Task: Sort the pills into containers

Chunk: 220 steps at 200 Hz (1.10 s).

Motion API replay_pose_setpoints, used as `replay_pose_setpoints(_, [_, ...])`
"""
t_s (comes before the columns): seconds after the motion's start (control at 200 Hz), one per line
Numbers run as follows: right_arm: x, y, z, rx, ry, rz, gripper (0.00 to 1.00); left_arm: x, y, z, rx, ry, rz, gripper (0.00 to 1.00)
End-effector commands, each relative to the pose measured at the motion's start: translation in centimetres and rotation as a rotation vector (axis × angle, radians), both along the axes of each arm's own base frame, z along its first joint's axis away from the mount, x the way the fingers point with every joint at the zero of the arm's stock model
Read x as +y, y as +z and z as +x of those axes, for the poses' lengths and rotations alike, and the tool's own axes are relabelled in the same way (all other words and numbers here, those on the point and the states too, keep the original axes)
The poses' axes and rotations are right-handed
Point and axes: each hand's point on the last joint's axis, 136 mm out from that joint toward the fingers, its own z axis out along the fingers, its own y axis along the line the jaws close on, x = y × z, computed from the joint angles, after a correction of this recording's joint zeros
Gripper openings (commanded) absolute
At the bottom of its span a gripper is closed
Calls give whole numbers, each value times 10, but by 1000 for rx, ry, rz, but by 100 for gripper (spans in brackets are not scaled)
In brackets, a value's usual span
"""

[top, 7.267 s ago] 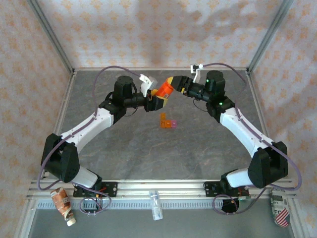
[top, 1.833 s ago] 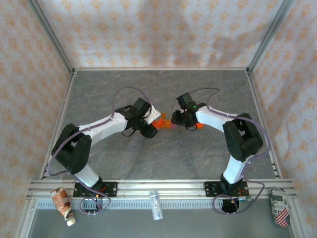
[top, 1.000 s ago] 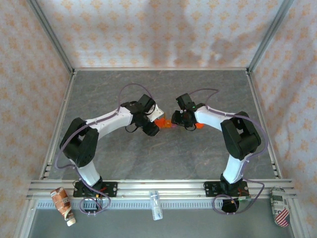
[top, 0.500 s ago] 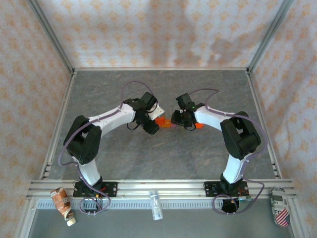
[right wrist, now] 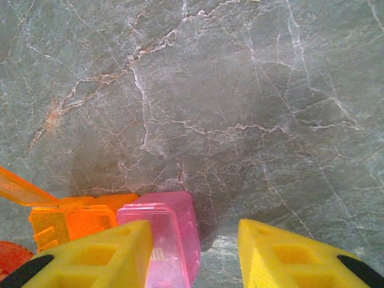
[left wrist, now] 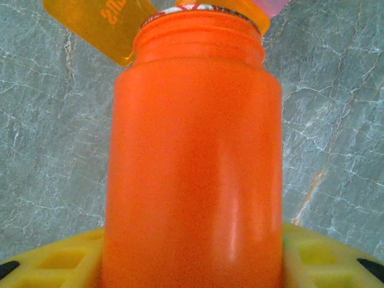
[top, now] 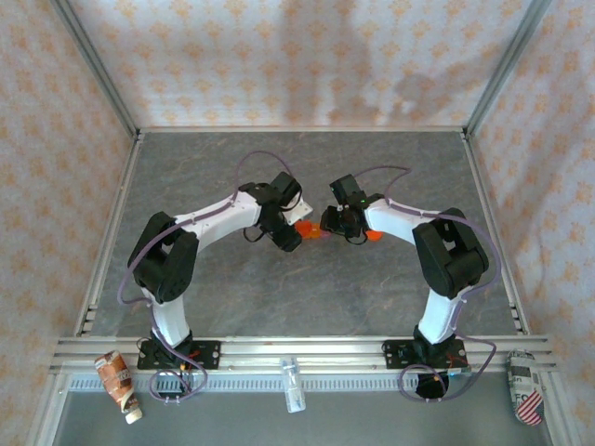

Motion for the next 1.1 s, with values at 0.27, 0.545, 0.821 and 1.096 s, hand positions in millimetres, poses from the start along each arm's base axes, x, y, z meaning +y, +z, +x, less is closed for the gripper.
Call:
replay_pose_setpoints(0.27, [-2,-13,-5,32,-8,-25,42,5,0,2,10,-19,112,0])
replay_pose_setpoints(0.545, [-1,-13,-4,32,-8,-22,42,7,-1,4,10,-14,128,0])
replay_pose_setpoints(0.821, [0,-14,-5,38,-6,-22,40,11,-7,3,41,-24,173,0])
replay_pose_setpoints(1.096, [0,-14,-5,39,-5,-18,40,12,-8,4,43,-30,204,0])
